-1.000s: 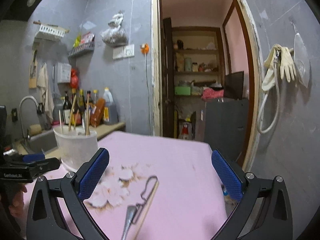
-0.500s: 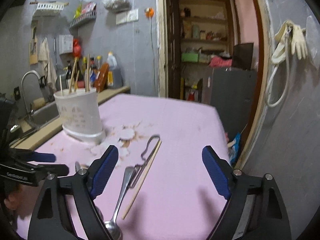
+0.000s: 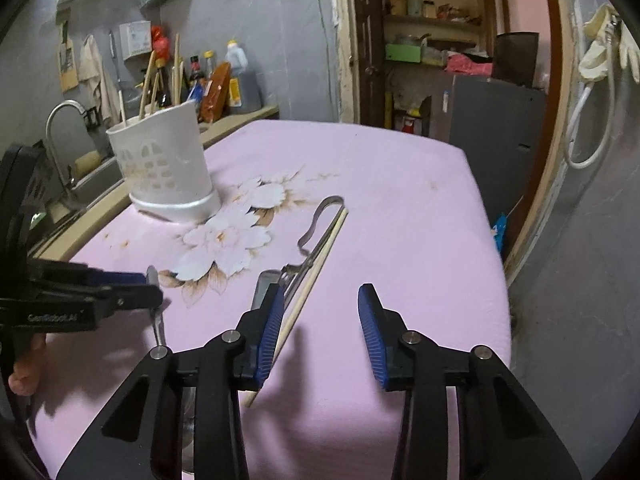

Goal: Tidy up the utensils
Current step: 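Grasp a silver spoon with the left tool while the right tool grasps the last chopstick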

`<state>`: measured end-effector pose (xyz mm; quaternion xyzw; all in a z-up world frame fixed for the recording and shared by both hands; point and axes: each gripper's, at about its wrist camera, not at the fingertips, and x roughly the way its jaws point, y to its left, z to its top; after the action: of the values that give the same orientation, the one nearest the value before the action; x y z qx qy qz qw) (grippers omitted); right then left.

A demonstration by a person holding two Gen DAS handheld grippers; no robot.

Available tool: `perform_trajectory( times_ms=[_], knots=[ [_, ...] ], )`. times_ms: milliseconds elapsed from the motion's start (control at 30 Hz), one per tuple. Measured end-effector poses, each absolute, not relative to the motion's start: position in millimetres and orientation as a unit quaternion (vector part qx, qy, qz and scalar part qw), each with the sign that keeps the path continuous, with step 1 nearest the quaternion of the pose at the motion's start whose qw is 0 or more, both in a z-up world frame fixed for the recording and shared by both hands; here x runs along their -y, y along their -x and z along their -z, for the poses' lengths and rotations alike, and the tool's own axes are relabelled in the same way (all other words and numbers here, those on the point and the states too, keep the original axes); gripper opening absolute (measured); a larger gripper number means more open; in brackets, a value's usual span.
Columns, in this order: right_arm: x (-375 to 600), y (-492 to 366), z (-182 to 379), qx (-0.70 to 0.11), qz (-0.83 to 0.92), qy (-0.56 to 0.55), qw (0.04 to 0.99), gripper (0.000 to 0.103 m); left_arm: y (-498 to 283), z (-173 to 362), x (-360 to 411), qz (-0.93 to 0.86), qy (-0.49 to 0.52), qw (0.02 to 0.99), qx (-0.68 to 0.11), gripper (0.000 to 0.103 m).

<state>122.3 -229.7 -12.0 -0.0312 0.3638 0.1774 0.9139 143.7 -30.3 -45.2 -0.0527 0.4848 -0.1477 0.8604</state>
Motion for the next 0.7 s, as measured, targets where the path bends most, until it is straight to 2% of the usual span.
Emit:
perform_trajectory(
  times_ms=[233, 367, 600, 700],
  knots=[
    [224.9, -125.3, 18.8, -0.384, -0.187, 0.036, 0.904, 0.032, -161.5, 48.5, 42.8, 0.145, 0.038, 0.865, -0.478, 0.013],
    [223.3, -126.0, 21.9, -0.396, -0.193, 0.037, 0.897, 0.029, -178.9, 51.6, 56.7, 0.165, 0.009, 0.863, -0.477, 0.009],
    [211.3, -130.4, 32.5, -0.427, -0.200, 0.062, 0.880, 0.027, -191.9, 53.7, 57.2, 0.202, -0.010, 0.853, -0.481, 0.008],
    [209.3, -131.6, 33.9, -0.432, -0.194, 0.080, 0.877, 0.022, -189.0, 53.1, 53.2, 0.206, -0.008, 0.849, -0.486, 0.008]
  ],
)
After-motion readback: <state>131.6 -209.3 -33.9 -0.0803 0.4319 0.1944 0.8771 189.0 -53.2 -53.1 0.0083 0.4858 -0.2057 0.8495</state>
